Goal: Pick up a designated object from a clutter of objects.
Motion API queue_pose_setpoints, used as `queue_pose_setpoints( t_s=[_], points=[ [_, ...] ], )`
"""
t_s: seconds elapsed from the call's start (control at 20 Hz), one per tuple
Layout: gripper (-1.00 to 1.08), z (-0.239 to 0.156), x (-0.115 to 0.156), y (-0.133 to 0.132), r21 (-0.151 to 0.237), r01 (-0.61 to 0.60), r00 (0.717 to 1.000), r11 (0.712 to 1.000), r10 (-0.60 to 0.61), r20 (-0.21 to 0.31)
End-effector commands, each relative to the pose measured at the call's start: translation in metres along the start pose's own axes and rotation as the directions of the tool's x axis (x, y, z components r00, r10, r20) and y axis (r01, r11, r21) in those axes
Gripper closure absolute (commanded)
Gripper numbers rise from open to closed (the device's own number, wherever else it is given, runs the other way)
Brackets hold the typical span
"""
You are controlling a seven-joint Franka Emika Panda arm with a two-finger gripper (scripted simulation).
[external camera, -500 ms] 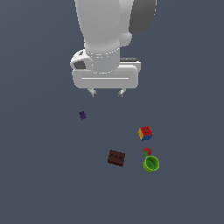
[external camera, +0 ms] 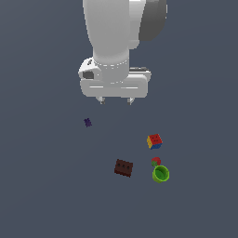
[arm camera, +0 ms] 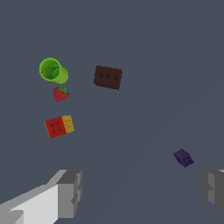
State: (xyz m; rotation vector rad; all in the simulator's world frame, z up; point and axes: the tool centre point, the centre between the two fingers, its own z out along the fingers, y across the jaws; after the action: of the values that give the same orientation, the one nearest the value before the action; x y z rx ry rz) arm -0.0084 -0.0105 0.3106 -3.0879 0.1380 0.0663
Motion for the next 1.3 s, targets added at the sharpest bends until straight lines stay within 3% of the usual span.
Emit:
queue_pose_setpoints(
  t_s=[0.0, 0.4, 0.8, 1.0, 1.25],
  points=[
    [-0.92, 0.002, -0.001, -0.001, -0.001, -0.006, 1.0, 1.0, 0.006, 0.008],
    [-0.92, 0.006, 0.004, -0.001, -0.005, 0.031, 1.0, 1.0, -0.031, 0.004],
    [-0.92, 0.022, 0.022, -0.003, -0.02, 0.158, 0.987, 0.987, -0.158, 0.003],
    [-0.92, 0.035, 0.036, -0.004, -0.03, 0.256, 0.967, 0.966, -0.256, 0.004],
    [-0.92, 0.055, 0.055, -0.007, -0.042, 0.391, 0.92, 0.919, -0.391, 0.009]
  ],
)
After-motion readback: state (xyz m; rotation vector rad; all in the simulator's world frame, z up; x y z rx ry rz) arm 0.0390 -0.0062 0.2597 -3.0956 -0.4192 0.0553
